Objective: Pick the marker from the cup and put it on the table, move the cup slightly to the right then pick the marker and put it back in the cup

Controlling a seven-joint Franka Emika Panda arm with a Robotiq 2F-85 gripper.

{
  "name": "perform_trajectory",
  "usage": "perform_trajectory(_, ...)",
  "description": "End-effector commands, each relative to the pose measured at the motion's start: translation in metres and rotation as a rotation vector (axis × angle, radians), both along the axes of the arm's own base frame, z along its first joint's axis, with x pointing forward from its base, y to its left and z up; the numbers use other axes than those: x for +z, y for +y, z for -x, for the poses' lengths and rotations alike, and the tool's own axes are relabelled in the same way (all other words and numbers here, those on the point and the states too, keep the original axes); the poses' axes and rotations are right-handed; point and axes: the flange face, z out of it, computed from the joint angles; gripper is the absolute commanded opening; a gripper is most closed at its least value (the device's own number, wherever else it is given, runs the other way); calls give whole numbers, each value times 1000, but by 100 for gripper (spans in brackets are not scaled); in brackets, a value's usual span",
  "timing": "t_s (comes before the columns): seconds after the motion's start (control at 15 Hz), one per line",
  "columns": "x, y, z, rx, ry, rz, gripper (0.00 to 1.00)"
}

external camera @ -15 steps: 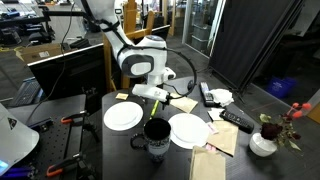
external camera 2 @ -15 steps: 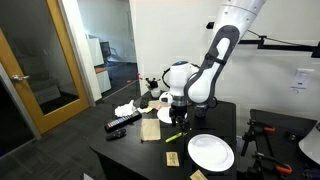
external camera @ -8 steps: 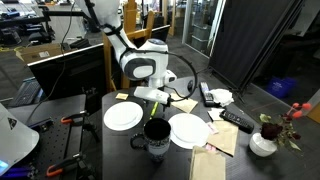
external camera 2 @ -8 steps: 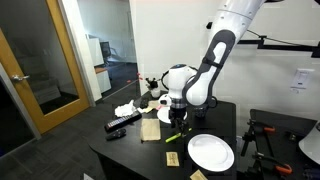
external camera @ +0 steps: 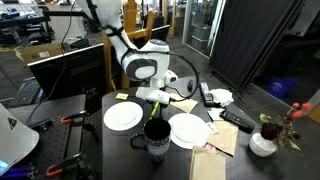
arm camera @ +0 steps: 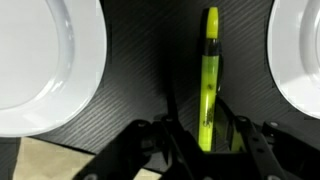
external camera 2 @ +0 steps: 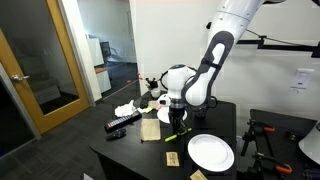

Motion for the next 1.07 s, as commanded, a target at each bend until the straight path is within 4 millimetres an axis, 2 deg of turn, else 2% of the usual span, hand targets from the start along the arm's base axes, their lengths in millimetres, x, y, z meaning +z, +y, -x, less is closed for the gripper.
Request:
perform_trajectory(0.0,1,0,-4,-21,2,3,12)
perform_trajectory(0.07,2,0,-4,-25,0,2,3)
perform_trajectory(0.13,4,0,-4,-29,0,1,0)
perform_trajectory(0.47,29,4,3,-125,15,-18,4)
perform_trajectory(0.6,46,5,4,-163,17,-25,4)
perform_trajectory(1.0,122,0,9,-279,18,-17,4)
